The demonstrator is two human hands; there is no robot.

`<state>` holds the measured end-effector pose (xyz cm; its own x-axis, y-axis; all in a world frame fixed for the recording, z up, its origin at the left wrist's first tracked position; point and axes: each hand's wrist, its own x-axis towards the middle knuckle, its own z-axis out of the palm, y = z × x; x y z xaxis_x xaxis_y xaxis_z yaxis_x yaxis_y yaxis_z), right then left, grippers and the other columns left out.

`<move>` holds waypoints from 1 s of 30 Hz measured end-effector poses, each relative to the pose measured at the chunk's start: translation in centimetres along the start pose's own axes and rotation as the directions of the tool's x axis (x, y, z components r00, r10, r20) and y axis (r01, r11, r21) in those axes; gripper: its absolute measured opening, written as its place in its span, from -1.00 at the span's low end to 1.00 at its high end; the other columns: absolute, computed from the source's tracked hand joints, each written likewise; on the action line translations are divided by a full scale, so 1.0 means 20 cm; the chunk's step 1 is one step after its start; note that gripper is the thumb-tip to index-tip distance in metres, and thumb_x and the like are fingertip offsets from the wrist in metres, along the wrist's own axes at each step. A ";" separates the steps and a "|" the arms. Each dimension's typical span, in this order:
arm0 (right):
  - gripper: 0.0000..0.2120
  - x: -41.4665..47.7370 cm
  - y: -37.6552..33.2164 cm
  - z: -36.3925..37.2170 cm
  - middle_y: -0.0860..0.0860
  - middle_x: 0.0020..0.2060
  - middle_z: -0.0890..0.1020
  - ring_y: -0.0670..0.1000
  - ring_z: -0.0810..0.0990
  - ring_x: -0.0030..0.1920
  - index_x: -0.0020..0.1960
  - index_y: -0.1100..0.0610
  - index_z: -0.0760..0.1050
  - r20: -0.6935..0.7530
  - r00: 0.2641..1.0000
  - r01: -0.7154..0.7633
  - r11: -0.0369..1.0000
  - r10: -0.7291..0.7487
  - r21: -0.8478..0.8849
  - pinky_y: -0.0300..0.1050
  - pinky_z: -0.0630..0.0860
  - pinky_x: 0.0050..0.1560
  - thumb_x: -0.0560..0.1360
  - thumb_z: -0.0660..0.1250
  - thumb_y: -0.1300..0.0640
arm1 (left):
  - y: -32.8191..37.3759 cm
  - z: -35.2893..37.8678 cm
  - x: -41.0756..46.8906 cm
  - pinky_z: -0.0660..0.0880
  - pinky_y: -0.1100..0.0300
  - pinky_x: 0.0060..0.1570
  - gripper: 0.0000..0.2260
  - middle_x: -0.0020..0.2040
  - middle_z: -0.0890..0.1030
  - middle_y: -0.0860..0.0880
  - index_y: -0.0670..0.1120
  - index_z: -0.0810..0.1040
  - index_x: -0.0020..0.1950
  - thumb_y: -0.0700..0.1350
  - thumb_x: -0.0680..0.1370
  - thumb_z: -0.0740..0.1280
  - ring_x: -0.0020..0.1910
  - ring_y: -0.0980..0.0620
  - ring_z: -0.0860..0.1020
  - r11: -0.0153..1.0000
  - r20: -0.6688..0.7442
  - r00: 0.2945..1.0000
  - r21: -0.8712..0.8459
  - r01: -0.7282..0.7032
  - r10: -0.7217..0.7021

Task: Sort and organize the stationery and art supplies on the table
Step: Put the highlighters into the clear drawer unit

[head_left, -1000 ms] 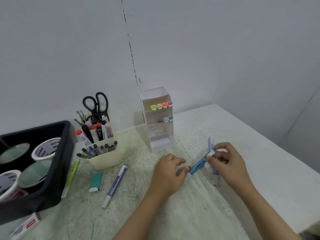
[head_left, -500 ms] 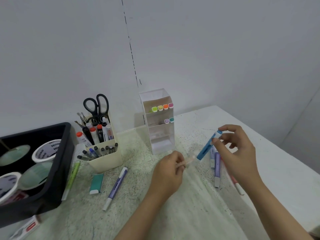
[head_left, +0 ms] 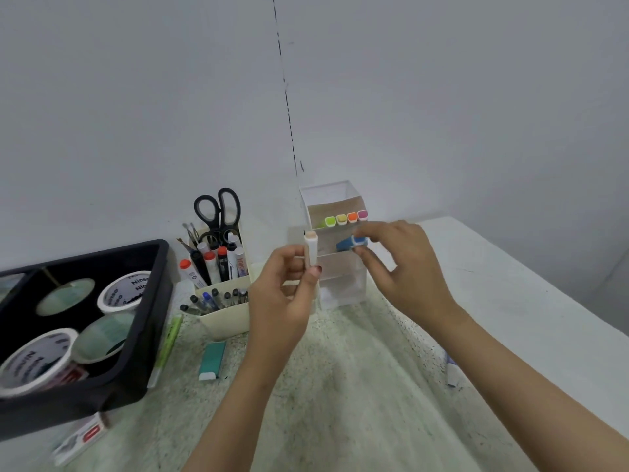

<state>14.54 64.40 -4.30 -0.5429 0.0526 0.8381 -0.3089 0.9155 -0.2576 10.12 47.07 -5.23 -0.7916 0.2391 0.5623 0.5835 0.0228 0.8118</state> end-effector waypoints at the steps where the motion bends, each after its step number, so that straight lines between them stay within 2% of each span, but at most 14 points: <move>1: -0.88 0.01 0.03 0.02 -0.07 -0.20 0.62 -0.07 0.46 -0.14 0.00 0.11 0.55 0.040 0.999 0.032 0.998 -0.031 -0.045 -0.23 0.27 -0.06 0.49 0.29 0.15 | 0.00 0.00 0.01 0.58 0.17 -0.16 -0.82 -0.13 0.62 0.11 0.12 0.50 -0.01 -0.14 0.48 0.34 -0.11 0.11 0.59 0.999 -0.013 0.999 0.029 -0.030 0.031; 5: -0.90 0.01 0.09 0.10 -0.09 -0.29 0.60 -0.03 0.49 -0.18 -0.03 0.08 0.57 0.101 0.991 0.106 0.985 -0.093 -0.133 -0.15 0.26 -0.07 0.45 0.36 0.15 | 0.00 -0.01 0.04 0.53 0.16 -0.15 -0.78 -0.09 0.57 0.13 0.13 0.48 0.03 -0.15 0.47 0.35 -0.12 0.10 0.54 0.988 -0.075 0.991 0.118 -0.104 0.113; 9: -0.91 0.01 0.13 0.14 -0.12 -0.29 0.59 -0.03 0.49 -0.19 -0.04 0.07 0.58 0.082 0.988 0.146 0.976 -0.134 -0.159 -0.15 0.24 -0.09 0.45 0.38 0.13 | 0.02 -0.01 0.07 0.47 0.38 -0.20 -0.51 -0.14 0.55 0.07 0.14 0.37 0.28 -0.34 0.50 0.33 -0.17 0.13 0.54 0.990 -0.068 0.989 0.065 -0.126 0.130; 11: -0.90 0.01 0.13 0.15 -0.12 -0.29 0.59 -0.03 0.47 -0.18 -0.04 0.07 0.58 0.069 0.988 0.151 0.976 -0.141 -0.156 -0.17 0.22 -0.10 0.46 0.36 0.11 | 0.02 -0.01 0.07 0.45 0.43 -0.19 -0.44 -0.15 0.53 0.05 0.14 0.32 0.35 -0.38 0.50 0.32 -0.17 0.12 0.54 0.989 -0.058 0.988 0.059 -0.137 0.140; 15: -0.92 0.00 0.13 0.17 -0.11 -0.25 0.62 -0.03 0.44 -0.17 -0.07 0.08 0.59 0.041 0.987 0.161 0.973 -0.157 -0.166 -0.13 0.26 -0.13 0.44 0.41 0.16 | 0.01 -0.01 0.10 0.46 0.41 -0.17 -0.49 -0.16 0.49 0.21 0.12 0.36 0.32 -0.35 0.51 0.31 -0.16 0.15 0.55 0.977 -0.048 0.978 0.085 -0.196 0.201; 19: -0.91 -0.03 0.14 0.19 -0.11 -0.11 0.67 0.00 0.48 -0.12 -0.05 0.07 0.62 0.035 0.988 0.152 0.971 -0.148 -0.185 -0.14 0.26 -0.10 0.46 0.39 0.16 | 0.01 -0.01 0.12 0.48 0.38 -0.14 -0.53 -0.14 0.51 0.17 0.03 0.38 0.33 -0.35 0.50 0.33 -0.15 0.13 0.57 0.968 -0.080 0.967 0.085 -0.235 0.242; 24: -0.80 -0.07 0.16 0.21 0.01 0.06 0.63 0.05 0.49 0.02 0.05 0.06 0.62 0.059 0.992 0.118 0.967 -0.107 -0.224 -0.16 0.24 0.02 0.44 0.37 0.17 | 0.01 -0.01 0.12 0.51 0.32 -0.07 -0.57 -0.08 0.57 0.05 -0.05 0.43 0.27 -0.39 0.48 0.35 -0.11 0.13 0.60 0.935 -0.109 0.930 0.104 -0.340 0.351; 30: -0.69 -0.13 0.15 0.22 0.09 0.15 0.57 0.08 0.47 0.14 0.19 0.03 0.57 0.047 0.999 0.001 0.989 0.006 -0.151 -0.11 0.26 0.16 0.46 0.30 0.20 | -0.07 0.04 0.13 0.54 0.29 -0.01 -0.59 -0.03 0.57 0.06 -0.08 0.42 0.25 -0.37 0.47 0.39 -0.09 0.14 0.58 0.832 -0.046 0.853 0.251 -0.494 0.520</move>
<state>11.59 65.32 -9.30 -0.5806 0.0392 0.8132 -0.1884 0.9653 -0.1810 7.40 48.37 -5.14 -0.3799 0.1714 0.9090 0.9224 0.1443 0.3583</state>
